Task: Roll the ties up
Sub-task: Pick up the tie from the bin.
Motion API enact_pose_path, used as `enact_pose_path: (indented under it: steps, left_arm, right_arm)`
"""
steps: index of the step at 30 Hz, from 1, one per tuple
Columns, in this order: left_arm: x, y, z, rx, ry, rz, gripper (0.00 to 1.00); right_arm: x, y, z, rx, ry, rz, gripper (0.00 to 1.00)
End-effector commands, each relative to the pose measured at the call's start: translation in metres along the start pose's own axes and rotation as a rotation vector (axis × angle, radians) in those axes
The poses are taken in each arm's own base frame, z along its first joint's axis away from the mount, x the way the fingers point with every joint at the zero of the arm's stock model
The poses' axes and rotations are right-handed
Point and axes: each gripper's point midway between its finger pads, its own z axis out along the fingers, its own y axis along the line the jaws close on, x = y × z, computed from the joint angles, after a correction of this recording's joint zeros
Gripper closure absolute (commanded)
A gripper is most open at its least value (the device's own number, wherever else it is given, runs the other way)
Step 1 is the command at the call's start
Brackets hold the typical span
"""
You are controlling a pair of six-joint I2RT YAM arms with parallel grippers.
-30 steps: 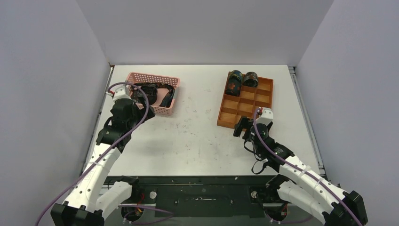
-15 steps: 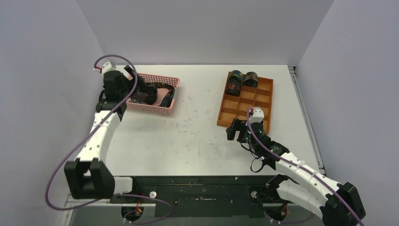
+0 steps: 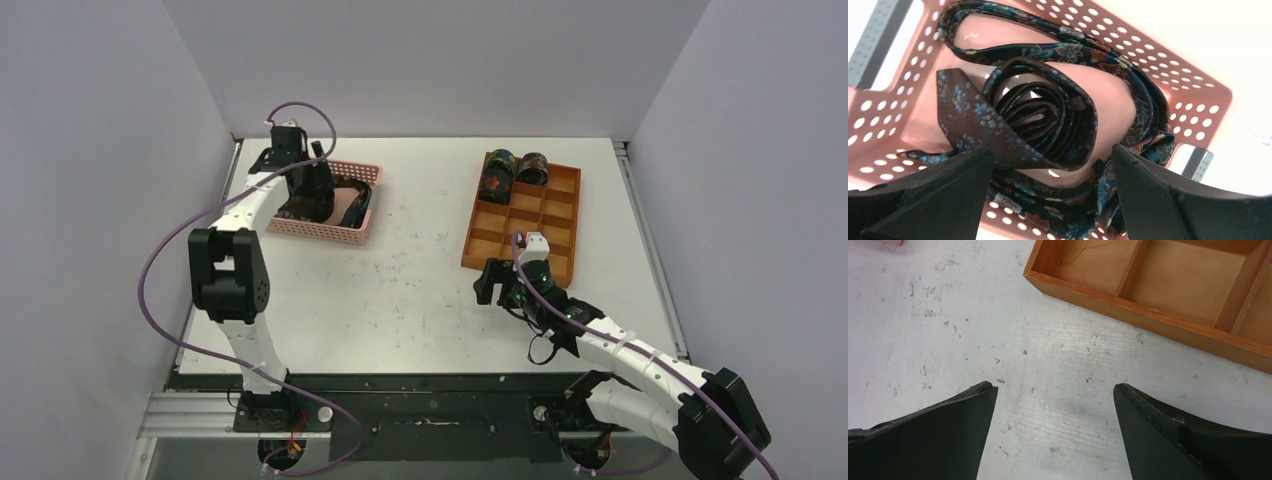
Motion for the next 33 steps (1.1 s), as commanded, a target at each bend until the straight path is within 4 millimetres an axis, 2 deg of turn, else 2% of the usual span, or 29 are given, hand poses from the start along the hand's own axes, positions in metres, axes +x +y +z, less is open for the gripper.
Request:
enact_pose_path:
  steps: [1, 5, 10, 12, 14, 17, 20, 22, 23, 25, 28, 31, 32, 33]
  left_arm:
    - [-0.001, 0.003, 0.006, -0.115, 0.039, 0.088, 0.15]
    - [0.015, 0.015, 0.013, -0.172, 0.065, 0.039, 0.17]
    - [0.035, 0.025, 0.026, -0.199, 0.130, 0.024, 0.36]
    - [0.041, 0.023, 0.030, -0.181, 0.146, 0.027, 0.49]
    - [0.042, 0.020, 0.030, -0.168, 0.147, 0.027, 0.74]
    - [0.036, 0.015, 0.023, -0.145, 0.137, 0.026, 0.99]
    - [0.019, 0.009, 0.003, -0.119, 0.106, 0.015, 1.00]
    - [-0.005, 0.002, -0.027, -0.090, 0.030, -0.006, 1.00]
    - [-0.031, -0.007, -0.057, -0.041, -0.056, -0.028, 1.00]
    - [-0.070, -0.027, -0.116, 0.060, -0.200, -0.059, 1.00]
    - [-0.118, -0.062, -0.223, 0.245, -0.423, -0.071, 1.00]
    - [-0.136, -0.104, -0.336, 0.500, -0.614, -0.031, 1.00]
    - [-0.130, -0.121, -0.371, 0.614, -0.645, -0.007, 1.00]
    - [-0.126, -0.130, -0.403, 0.707, -0.677, 0.004, 1.00]
  right_arm:
    - [-0.009, 0.011, 0.004, -0.043, -0.041, 0.002, 0.10]
    - [-0.008, 0.010, 0.007, -0.033, -0.035, -0.001, 0.10]
    - [-0.010, 0.008, 0.006, -0.023, -0.046, -0.003, 0.10]
    - [-0.012, 0.007, 0.006, -0.019, -0.050, -0.003, 0.10]
    - [-0.014, 0.008, 0.005, -0.018, -0.055, -0.006, 0.10]
    - [-0.017, 0.008, 0.004, -0.017, -0.063, -0.005, 0.10]
    - [-0.022, 0.010, 0.002, -0.022, -0.074, -0.005, 0.10]
    - [-0.026, 0.012, 0.000, -0.026, -0.087, 0.000, 0.10]
    - [-0.029, 0.012, -0.001, -0.028, -0.094, 0.003, 0.10]
    - [-0.034, 0.014, -0.004, -0.032, -0.111, 0.008, 0.10]
    - [-0.038, 0.013, -0.009, -0.024, -0.115, 0.016, 0.10]
    - [-0.055, 0.017, -0.020, -0.027, -0.154, 0.024, 0.10]
    - [-0.063, 0.019, -0.025, -0.025, -0.174, 0.024, 0.10]
    - [-0.071, 0.020, -0.030, -0.025, -0.193, 0.024, 0.10]
